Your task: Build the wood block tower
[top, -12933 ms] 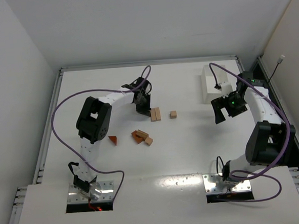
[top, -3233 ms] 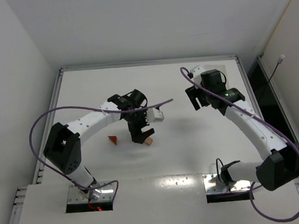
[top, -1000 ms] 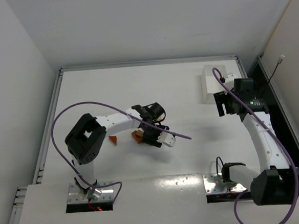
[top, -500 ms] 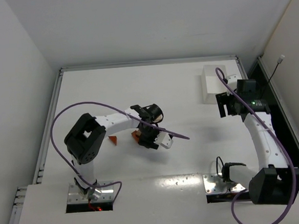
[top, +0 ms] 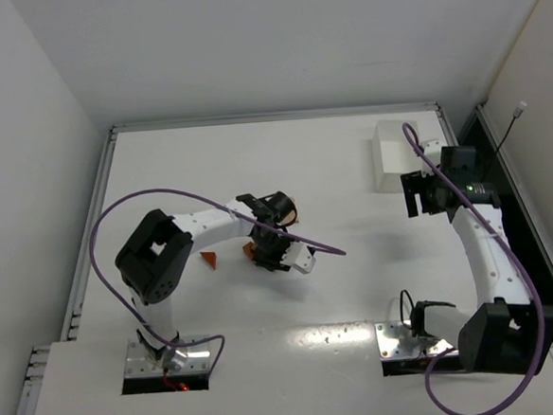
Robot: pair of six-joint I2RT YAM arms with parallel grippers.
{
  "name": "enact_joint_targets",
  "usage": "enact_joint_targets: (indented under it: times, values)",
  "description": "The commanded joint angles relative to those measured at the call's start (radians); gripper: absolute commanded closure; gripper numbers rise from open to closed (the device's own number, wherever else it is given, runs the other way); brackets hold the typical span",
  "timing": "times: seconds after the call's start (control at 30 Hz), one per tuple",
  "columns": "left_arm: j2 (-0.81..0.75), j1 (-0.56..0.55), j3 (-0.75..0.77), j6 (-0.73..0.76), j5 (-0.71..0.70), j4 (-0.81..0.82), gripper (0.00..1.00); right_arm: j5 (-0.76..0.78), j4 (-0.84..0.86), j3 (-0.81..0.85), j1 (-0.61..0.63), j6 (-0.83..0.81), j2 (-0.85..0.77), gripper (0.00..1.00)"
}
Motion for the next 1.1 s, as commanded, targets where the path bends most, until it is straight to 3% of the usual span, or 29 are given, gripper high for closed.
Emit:
enact_joint_targets:
  times: [0.0, 0.03, 0.07, 0.1, 0.27, 0.33, 0.4, 0.47, 0.5, 0.57, 0.63, 0.7, 0.83, 0.97, 1.07]
  values:
    - [-0.022, 0.02, -0.003, 0.024, 0.038, 0.025, 0.78, -0.027, 0.009, 0.016, -0.006, 0.016, 0.007, 0.26]
    - [-0.012, 0.03, -0.003, 0.024, 0.029, 0.035, 0.84, -0.027, 0.009, 0.016, -0.006, 0.016, 0.007, 0.26]
    - [-0.012, 0.03, -0.003, 0.024, 0.029, 0.035, 0.96, -0.027, 0.009, 0.016, -0.006, 0.016, 0.007, 0.26]
    - [-0.012, 0.03, 0.006, 0.006, 0.029, 0.05, 1.0, -0.027, 0.009, 0.016, -0.015, 0.016, 0.016, 0.26]
    - [-0.034, 0.03, 0.111, -0.084, 0.027, 0.035, 1.0, -0.06, 0.009, 0.016, -0.015, 0.028, 0.016, 0.26]
    - [-0.045, 0.04, 0.167, -0.187, 0.046, 0.018, 1.0, -0.069, 0.02, 0.016, -0.006, 0.038, 0.016, 0.26]
    - [-0.081, 0.04, 0.219, -0.422, 0.009, 0.068, 1.0, -0.079, 0.02, 0.016, 0.005, 0.052, 0.025, 0.26]
    - [-0.095, 0.04, 0.282, -0.563, -0.056, 0.102, 1.0, -0.106, 0.029, 0.016, 0.005, 0.077, 0.036, 0.26]
    - [-0.113, 0.04, 0.296, -0.729, -0.092, 0.117, 1.0, -0.115, 0.029, 0.016, 0.005, 0.077, 0.045, 0.26]
    - [-0.143, 0.04, 0.296, -0.915, -0.244, 0.193, 1.0, -0.151, 0.029, 0.025, 0.005, 0.098, 0.045, 0.26]
    - [-0.187, 0.04, 0.307, -1.087, -0.3, 0.209, 1.0, -0.172, 0.029, 0.037, 0.005, 0.112, 0.056, 0.26]
    - [-0.196, 0.04, 0.351, -1.161, -0.336, 0.176, 1.0, -0.185, 0.038, 0.047, 0.005, 0.128, 0.056, 0.26]
    - [-0.12, 0.04, 0.513, -1.376, -0.457, 0.023, 1.0, -0.206, 0.047, 0.057, 0.005, 0.167, 0.067, 0.26]
    - [0.093, 0.075, 0.772, -1.5, -0.417, -0.183, 1.0, -0.228, 0.047, 0.077, 0.005, 0.167, 0.077, 0.26]
    - [0.147, 0.075, 0.811, -1.575, -0.439, -0.183, 1.0, -0.228, 0.047, 0.088, 0.005, 0.167, 0.087, 0.26]
